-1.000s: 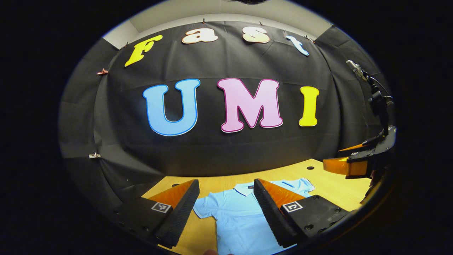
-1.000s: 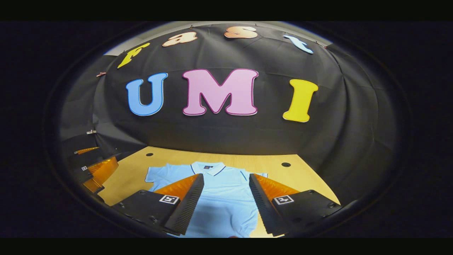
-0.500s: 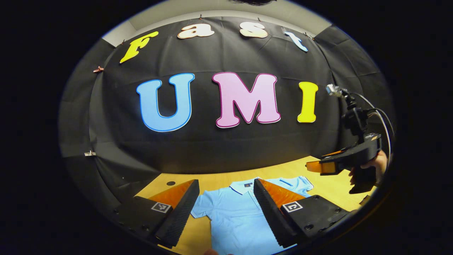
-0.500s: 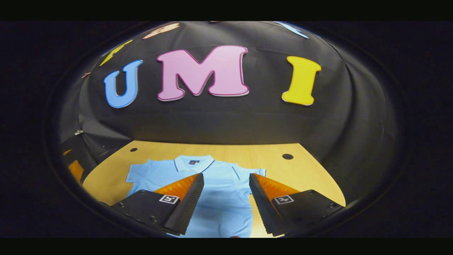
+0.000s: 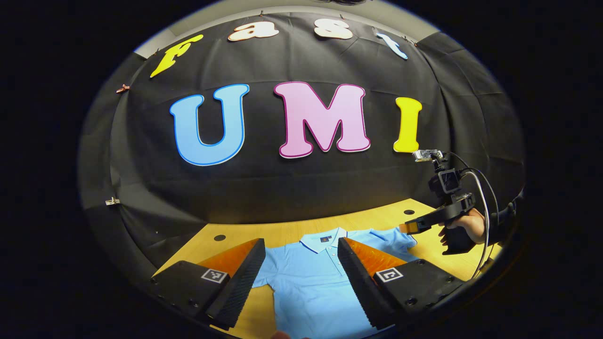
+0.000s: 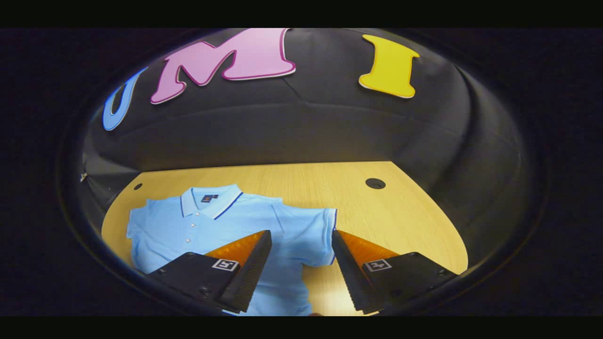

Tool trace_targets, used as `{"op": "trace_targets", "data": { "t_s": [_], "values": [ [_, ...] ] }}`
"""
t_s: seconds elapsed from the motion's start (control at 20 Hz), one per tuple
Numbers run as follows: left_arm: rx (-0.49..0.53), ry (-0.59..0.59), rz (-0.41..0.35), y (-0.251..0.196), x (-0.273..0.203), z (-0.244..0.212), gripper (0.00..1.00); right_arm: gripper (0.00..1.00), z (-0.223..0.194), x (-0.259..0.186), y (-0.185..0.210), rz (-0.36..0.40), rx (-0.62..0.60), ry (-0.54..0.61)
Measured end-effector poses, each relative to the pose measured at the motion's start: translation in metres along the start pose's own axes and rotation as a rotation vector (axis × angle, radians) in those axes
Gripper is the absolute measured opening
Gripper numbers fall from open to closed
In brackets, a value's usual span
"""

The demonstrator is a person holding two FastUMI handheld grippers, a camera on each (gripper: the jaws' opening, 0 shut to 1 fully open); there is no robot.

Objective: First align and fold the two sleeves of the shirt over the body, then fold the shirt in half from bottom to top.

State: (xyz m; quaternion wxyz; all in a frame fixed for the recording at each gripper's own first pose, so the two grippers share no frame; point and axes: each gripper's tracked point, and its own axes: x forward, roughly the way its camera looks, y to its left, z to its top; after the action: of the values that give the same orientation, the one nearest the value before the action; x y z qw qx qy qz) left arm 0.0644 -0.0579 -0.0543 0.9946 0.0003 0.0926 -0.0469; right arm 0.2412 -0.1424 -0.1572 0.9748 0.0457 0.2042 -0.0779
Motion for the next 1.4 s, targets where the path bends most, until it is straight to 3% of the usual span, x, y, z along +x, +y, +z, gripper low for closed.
{"op": "trace_targets", "data": {
  "t_s": [0.35,0.6,0.75,0.85,0.9,1.05,1.1,1.15,1.2,1.35,1.4],
  "values": [
    [0.007,0.024,-0.016,-0.010,0.011,-0.006,0.99,0.77,-0.025,0.049,-0.016,-0.007,0.064,0.091],
    [0.017,0.035,-0.022,-0.016,0.011,-0.010,0.98,0.80,-0.046,0.067,-0.019,-0.002,0.080,0.163],
    [0.012,0.032,-0.021,-0.016,0.010,-0.010,0.98,0.75,-0.045,0.071,-0.023,-0.011,0.059,0.153],
    [0.010,0.036,-0.019,-0.017,0.012,-0.011,0.98,0.78,-0.044,0.073,-0.026,-0.026,0.048,0.152],
    [0.009,0.037,-0.019,-0.017,0.012,-0.012,0.99,0.75,-0.044,0.074,-0.027,-0.029,0.040,0.152],
    [0.010,0.034,-0.014,-0.018,0.011,-0.011,0.98,0.50,-0.045,0.073,-0.025,-0.023,0.028,0.157],
    [0.011,0.032,-0.011,-0.017,0.011,-0.011,0.98,0.51,-0.043,0.073,-0.020,-0.007,0.028,0.161],
    [0.010,0.031,-0.011,-0.017,0.011,-0.012,0.98,0.43,-0.044,0.074,-0.018,-0.010,0.023,0.164],
    [0.014,0.034,-0.011,-0.017,0.011,-0.012,0.99,0.19,-0.042,0.074,-0.014,-0.003,0.020,0.161],
    [0.012,0.028,-0.004,-0.013,0.008,-0.011,0.98,0.02,-0.041,0.070,0.005,0.046,0.034,0.161],
    [0.008,0.028,-0.002,-0.012,0.009,-0.012,0.98,0.06,-0.037,0.066,0.012,0.069,0.027,0.151]
  ]
}}
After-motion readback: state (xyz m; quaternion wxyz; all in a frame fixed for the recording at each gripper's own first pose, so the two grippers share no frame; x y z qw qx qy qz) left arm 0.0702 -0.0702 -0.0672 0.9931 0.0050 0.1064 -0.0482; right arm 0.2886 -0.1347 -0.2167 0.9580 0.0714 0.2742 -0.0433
